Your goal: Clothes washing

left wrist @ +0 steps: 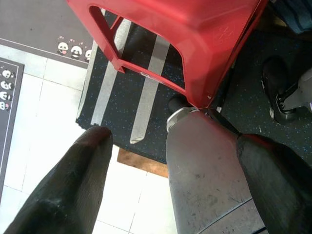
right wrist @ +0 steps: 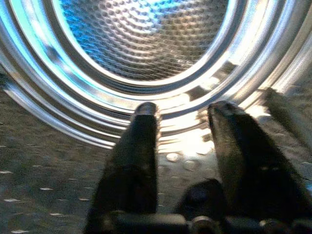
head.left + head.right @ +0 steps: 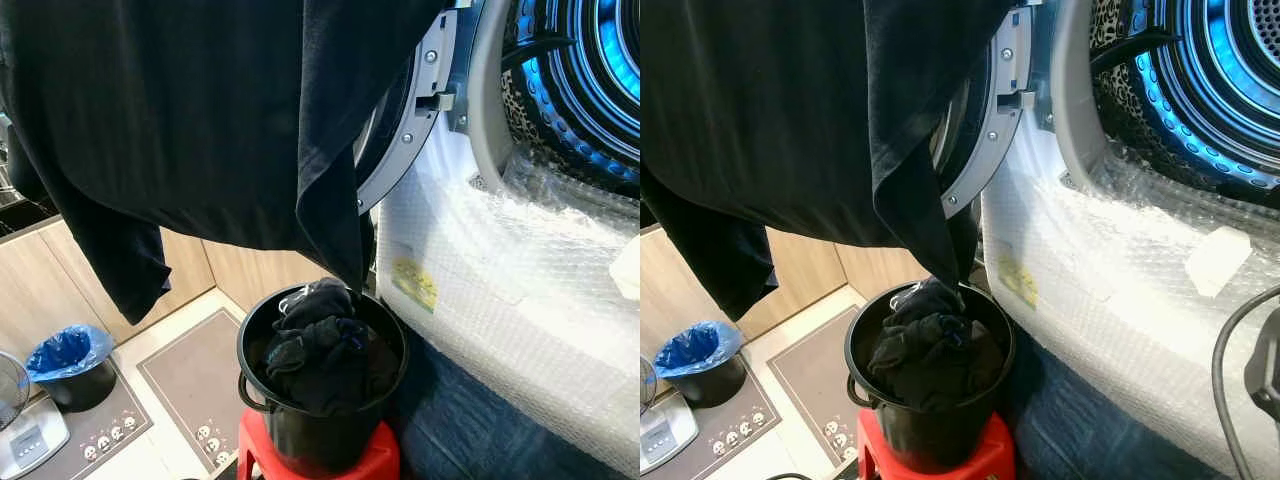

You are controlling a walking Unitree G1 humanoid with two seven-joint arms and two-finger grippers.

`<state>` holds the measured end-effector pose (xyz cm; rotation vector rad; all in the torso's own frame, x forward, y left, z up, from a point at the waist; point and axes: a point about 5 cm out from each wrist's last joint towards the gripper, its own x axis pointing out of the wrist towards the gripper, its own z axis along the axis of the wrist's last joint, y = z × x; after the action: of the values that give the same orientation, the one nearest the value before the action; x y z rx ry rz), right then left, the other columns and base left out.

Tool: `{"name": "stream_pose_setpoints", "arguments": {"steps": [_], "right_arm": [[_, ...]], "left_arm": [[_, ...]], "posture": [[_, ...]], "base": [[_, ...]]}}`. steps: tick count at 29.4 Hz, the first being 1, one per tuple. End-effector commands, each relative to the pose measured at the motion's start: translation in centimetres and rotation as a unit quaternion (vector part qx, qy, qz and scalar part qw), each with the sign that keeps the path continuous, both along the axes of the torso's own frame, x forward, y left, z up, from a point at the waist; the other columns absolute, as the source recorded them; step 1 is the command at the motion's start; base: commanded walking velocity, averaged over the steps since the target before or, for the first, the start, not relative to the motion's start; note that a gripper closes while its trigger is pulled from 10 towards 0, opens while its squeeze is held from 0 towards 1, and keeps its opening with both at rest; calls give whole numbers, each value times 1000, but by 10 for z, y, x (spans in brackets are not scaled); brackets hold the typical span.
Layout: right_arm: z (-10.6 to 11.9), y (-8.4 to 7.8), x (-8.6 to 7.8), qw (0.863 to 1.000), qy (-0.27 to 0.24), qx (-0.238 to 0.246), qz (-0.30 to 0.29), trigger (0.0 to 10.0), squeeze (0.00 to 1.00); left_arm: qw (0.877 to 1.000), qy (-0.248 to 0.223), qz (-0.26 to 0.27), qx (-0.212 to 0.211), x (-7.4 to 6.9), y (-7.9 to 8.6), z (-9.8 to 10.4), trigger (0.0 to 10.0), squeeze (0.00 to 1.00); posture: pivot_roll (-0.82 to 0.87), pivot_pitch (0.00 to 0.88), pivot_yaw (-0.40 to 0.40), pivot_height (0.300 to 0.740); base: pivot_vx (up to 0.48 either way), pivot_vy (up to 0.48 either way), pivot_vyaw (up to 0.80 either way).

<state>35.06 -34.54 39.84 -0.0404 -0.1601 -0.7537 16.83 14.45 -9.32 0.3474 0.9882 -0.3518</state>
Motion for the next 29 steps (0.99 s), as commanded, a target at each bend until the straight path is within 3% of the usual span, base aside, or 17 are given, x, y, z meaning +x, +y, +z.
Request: {"name": "stream_pose_setpoints", "arguments": {"steps": [1, 2, 3, 4, 5, 10, 12, 15, 19, 20, 22, 23, 25, 27, 29], "right_arm": [[13, 8, -1, 999, -38, -10, 38, 10000, 1000], [13, 11, -1, 997, -50, -10, 60, 10000, 1000], [13, 17, 0, 993, -71, -5, 95, 10000, 745], [13, 17, 0, 993, -71, -5, 95, 10000, 745], [12, 22, 0, 990, -71, -14, 118, 10000, 0], [5, 32, 1, 982, -68, -13, 174, 10000, 0], [0, 40, -2, 969, -72, -17, 236, 10000, 0], [-3, 44, -7, 959, -82, -22, 270, 10000, 0], [-17, 51, -19, 931, -90, -18, 353, 10000, 0], [-21, 52, -26, 921, -115, -28, 371, 10000, 0], [-23, 53, -30, 916, -127, -32, 380, 10000, 0], [-30, 56, -35, 902, -136, -17, 410, 10000, 0], [-35, 58, -40, 894, -152, -20, 421, 10000, 0], [-42, 66, -47, 867, -184, -1, 463, 10000, 0], [-42, 72, -53, 850, -205, 5, 485, 10000, 0]], "left_arm": [[1000, 21, -3, 5, -7, 2, -3, 10000, 0], [1000, 20, -4, 5, -7, 3, -3, 10000, 0], [1000, 20, -4, 5, -7, 3, -3, 10000, 0], [1000, 20, -4, 5, -7, 3, -3, 10000, 0], [1000, 20, -6, 6, -6, 3, -3, 10000, 0], [1000, 19, -9, 7, -6, 4, -3, 10000, 0], [1000, 19, -11, 7, -5, 3, -2, 10000, 0], [1000, 18, -11, 7, -5, 3, -2, 10000, 0], [1000, 17, -16, 10, -4, 4, -2, 10000, 0], [1000, 17, -17, 12, -5, 4, -2, 10000, 0], [1000, 17, -18, 13, -5, 5, -2, 10000, 0], [1000, 16, -16, 15, -5, 7, -2, 10000, 0], [1000, 15, -14, 17, -5, 9, -2, 10000, 0], [1000, 11, -9, 23, -4, 15, -1, 10000, 0], [1000, 11, -6, 25, -4, 17, -2, 10000, 0]], "posture": [[-124, 0, 28, 740], [-124, 0, 30, 740], [-129, 0, 35, 740], [-129, 0, 35, 740], [-132, 0, 38, 740], [-138, 0, 43, 740], [-141, 0, 47, 740], [-142, 0, 48, 740], [-138, 0, 51, 740], [-135, 0, 51, 740], [-133, 0, 50, 740], [-126, 0, 47, 740], [-123, 0, 45, 740], [-119, 0, 43, 740], [-117, 0, 41, 740]], "base": [[0, 0, 0], [0, 0, 0], [0, 0, 0], [0, 0, 0], [0, 0, 0], [0, 0, 0], [0, 0, 0], [0, 0, 0], [0, 0, 0], [0, 0, 0], [0, 0, 0], [0, 0, 0], [0, 0, 0], [0, 0, 0], [0, 0, 0]]}}
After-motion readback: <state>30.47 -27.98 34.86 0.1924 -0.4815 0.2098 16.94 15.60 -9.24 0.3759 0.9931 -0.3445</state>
